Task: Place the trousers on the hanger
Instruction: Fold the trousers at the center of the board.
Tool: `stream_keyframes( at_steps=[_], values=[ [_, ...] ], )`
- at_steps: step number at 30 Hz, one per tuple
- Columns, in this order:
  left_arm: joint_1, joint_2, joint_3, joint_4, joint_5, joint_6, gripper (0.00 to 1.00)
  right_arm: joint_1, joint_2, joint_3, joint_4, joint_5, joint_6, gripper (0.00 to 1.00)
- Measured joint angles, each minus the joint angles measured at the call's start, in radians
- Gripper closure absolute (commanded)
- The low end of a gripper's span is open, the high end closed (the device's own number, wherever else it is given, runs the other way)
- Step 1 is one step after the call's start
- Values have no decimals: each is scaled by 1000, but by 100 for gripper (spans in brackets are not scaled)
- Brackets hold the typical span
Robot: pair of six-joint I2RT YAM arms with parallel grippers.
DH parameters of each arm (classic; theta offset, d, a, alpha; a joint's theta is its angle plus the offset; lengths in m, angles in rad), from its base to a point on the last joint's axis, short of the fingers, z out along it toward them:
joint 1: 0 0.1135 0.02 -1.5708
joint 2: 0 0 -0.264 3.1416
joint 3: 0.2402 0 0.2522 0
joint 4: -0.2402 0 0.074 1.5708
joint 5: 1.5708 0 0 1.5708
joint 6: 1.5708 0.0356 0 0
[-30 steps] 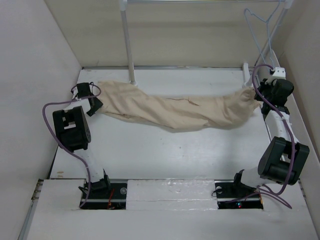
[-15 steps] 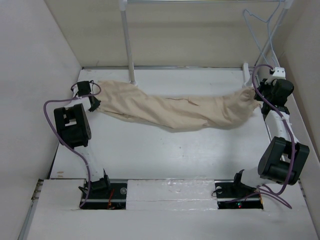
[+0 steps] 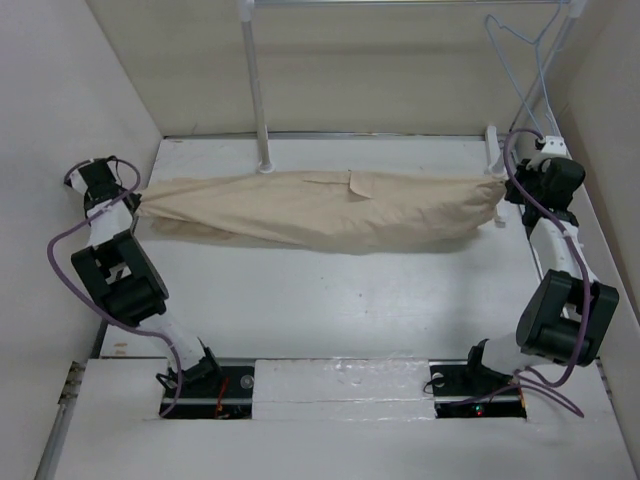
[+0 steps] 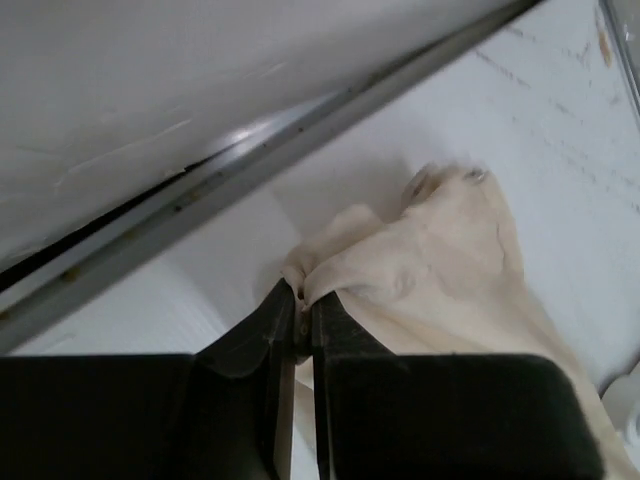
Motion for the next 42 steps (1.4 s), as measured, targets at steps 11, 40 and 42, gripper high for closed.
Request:
stream_keyframes(
  at_steps=[11, 40, 42],
  values=[
    [2, 87, 88, -44, -15, 5, 100, -12, 353, 177, -34, 10, 37, 66],
    [-127, -372, -383, 81, -94, -135, 100, 87, -230, -145, 57, -69, 66, 100],
    [-148, -315, -373, 72, -89, -145, 100, 145, -224, -143, 57, -67, 53, 100]
  ],
)
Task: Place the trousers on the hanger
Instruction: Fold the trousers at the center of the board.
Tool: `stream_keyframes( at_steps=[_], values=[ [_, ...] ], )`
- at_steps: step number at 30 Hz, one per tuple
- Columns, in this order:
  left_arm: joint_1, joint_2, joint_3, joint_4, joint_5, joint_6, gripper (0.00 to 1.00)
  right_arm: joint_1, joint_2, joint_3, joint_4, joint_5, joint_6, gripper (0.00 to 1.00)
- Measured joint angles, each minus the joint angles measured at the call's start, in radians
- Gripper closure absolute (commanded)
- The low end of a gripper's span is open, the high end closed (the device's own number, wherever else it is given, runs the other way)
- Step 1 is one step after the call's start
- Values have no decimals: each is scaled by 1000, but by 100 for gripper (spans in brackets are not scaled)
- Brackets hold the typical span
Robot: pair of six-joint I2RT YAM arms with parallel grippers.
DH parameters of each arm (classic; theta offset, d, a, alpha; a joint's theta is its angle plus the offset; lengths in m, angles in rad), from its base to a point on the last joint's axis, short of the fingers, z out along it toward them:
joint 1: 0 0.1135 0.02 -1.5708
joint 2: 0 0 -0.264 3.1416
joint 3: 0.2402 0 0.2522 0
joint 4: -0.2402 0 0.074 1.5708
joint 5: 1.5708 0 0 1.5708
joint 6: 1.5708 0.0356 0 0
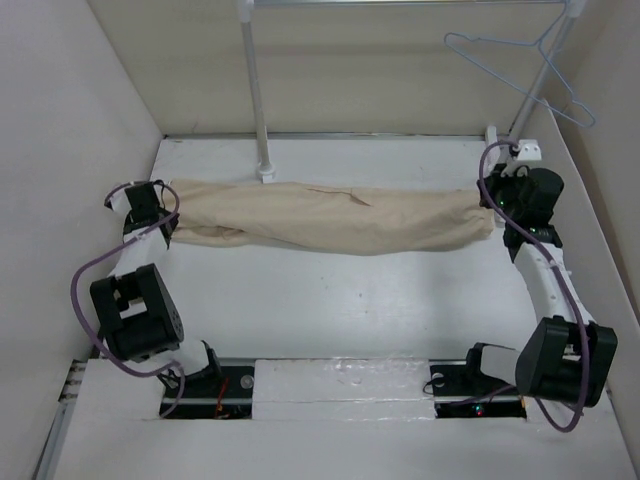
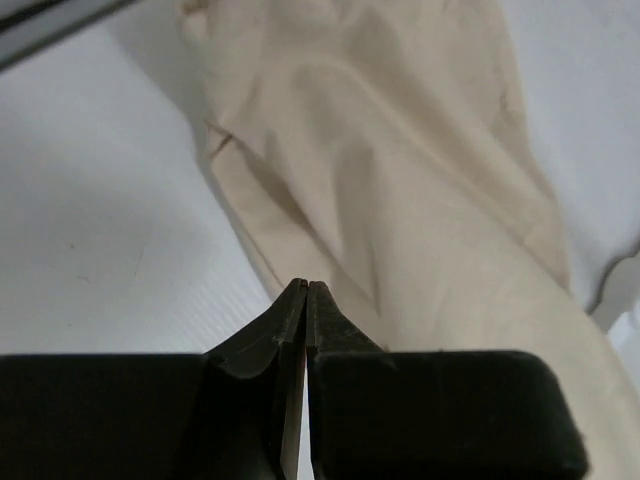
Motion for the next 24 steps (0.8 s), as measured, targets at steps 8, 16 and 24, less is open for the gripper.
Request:
stream_keyframes(
  at_steps=[8, 16, 24],
  values=[
    [66, 127, -1, -18, 48, -3, 79, 127, 21, 4, -48, 16, -68, 80],
    [126, 276, 69, -14, 92, -4, 72, 106, -35, -79, -52, 36, -85, 69],
    [193, 351, 126, 64, 146, 9, 68, -85, 2, -249, 32, -89, -30, 69]
  ],
)
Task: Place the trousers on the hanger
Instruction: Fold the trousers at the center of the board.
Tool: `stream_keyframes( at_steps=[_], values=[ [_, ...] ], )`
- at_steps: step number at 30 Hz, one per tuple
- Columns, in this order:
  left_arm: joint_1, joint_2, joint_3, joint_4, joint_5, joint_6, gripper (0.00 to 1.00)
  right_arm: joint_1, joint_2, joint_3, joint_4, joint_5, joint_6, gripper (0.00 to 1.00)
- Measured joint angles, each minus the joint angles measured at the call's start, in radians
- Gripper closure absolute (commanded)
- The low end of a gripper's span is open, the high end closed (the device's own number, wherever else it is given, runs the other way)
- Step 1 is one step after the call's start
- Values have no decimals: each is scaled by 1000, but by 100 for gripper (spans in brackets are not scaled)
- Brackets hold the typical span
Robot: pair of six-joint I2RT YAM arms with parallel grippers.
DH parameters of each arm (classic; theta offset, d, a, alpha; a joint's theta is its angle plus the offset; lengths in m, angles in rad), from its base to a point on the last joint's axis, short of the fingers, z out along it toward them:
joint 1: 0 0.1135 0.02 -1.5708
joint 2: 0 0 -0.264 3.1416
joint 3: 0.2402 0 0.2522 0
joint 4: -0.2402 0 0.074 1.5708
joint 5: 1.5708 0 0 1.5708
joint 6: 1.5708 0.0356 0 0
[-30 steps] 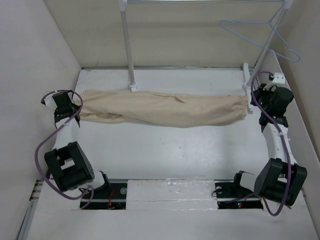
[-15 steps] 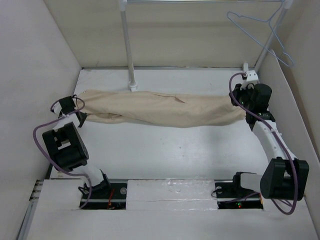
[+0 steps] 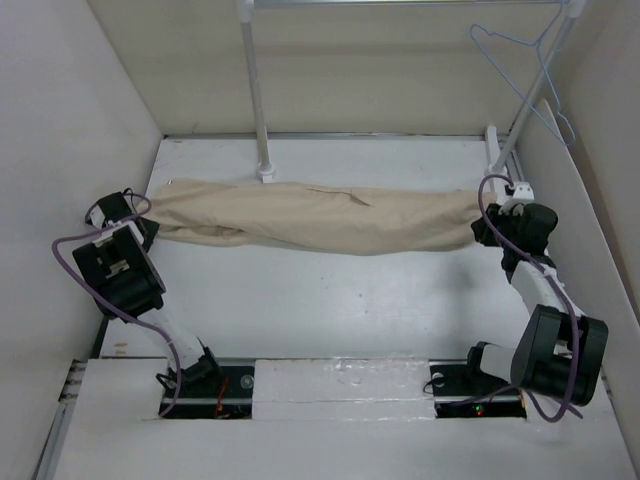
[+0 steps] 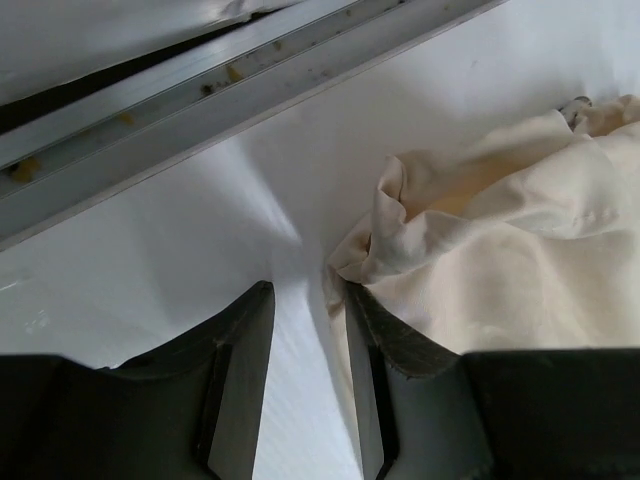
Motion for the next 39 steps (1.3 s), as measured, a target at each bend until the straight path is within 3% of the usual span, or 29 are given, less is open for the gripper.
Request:
stream_keyframes(
  at_steps=[10, 12, 14, 19, 21, 25, 29, 32, 39],
  values=[
    [-2, 50, 34, 64, 62, 5, 72, -51, 39, -100, 120, -74, 86, 68],
    [-9, 59, 42, 73, 68, 7, 79, -74, 35, -118, 143, -77, 103, 68],
    [-17, 67, 43, 82, 69, 8, 100, -87, 23, -139, 149, -70, 115, 68],
    [-28, 70, 43, 85, 67, 8, 100, -121, -2, -169, 147, -37, 134, 66],
    [-27, 61, 36, 85, 55, 5, 100, -146, 13, -169, 149, -27, 139, 57],
    [-27, -6, 0, 82, 28, -7, 100, -182, 90, -165, 172, -29, 159, 47],
    [-27, -57, 9, 90, 19, -8, 100, -200, 213, -133, 216, -45, 194, 46],
    [-27, -56, 12, 92, 18, -8, 100, -208, 305, -106, 284, -65, 241, 41],
    [-27, -42, 17, 88, 14, -7, 100, -212, 510, -60, 544, -135, 395, 40]
  ],
)
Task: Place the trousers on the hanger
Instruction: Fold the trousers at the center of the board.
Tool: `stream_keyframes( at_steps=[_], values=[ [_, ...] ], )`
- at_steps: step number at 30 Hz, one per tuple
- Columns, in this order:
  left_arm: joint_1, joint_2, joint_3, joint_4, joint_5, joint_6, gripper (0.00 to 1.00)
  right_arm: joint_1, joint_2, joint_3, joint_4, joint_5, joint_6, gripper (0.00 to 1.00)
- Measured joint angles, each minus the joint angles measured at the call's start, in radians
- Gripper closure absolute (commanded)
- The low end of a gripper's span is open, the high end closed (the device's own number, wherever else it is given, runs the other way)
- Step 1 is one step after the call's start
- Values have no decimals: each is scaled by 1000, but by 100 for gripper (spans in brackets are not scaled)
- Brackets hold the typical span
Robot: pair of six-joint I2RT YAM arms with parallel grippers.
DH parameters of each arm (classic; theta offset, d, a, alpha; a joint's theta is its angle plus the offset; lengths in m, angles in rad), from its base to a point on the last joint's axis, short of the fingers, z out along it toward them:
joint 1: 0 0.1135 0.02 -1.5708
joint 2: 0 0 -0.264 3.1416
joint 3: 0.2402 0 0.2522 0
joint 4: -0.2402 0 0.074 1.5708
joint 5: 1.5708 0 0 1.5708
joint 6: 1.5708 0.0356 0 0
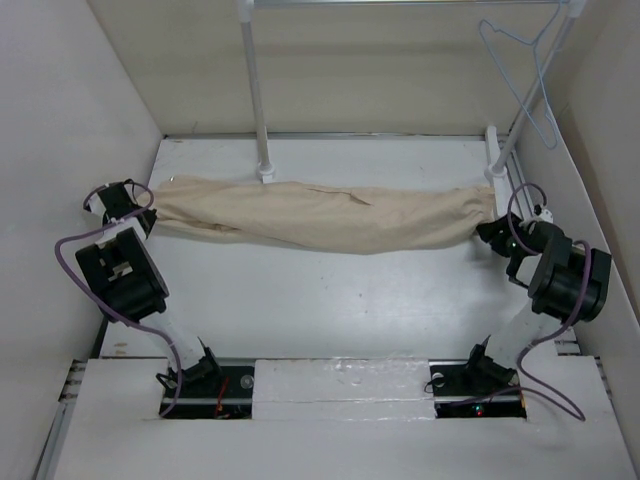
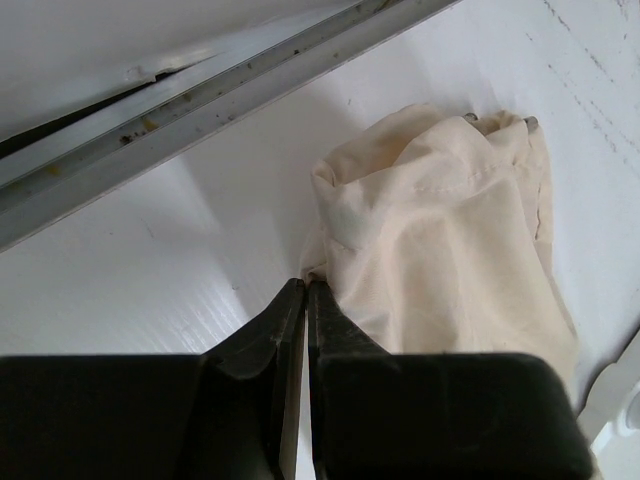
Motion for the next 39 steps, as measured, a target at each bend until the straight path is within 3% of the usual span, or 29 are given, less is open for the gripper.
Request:
stream_keyframes(
  at_steps=[4, 5, 6, 11, 14, 20, 25, 31, 39],
  values=[
    [2, 17, 13, -6, 0, 1, 100, 9, 99, 29, 149, -20, 94, 42],
    [2, 19, 14, -13, 0, 4, 100, 14, 122, 39, 182, -20, 117, 48],
    [3, 21, 19, -13, 0, 5, 100, 21, 144, 46, 211, -20, 136, 48],
    [5, 21, 33, -23, -11, 16, 100, 71, 219, 69, 304, 15, 227, 87],
    [6, 21, 42, -27, -23, 23, 100, 97, 225, 80, 324, 45, 255, 100],
    [6, 29, 61, -35, -43, 39, 100, 103, 206, 89, 361, 77, 270, 100],
    [7, 27, 68, -45, -61, 42, 100, 31, 56, 2, 333, 77, 256, 100],
    [6, -2, 59, -71, -92, 45, 100, -58, -158, -45, 208, 67, 205, 100],
    [7, -76, 6, -56, -119, 45, 100, -66, -242, -35, -13, 78, 116, 100]
  ],
)
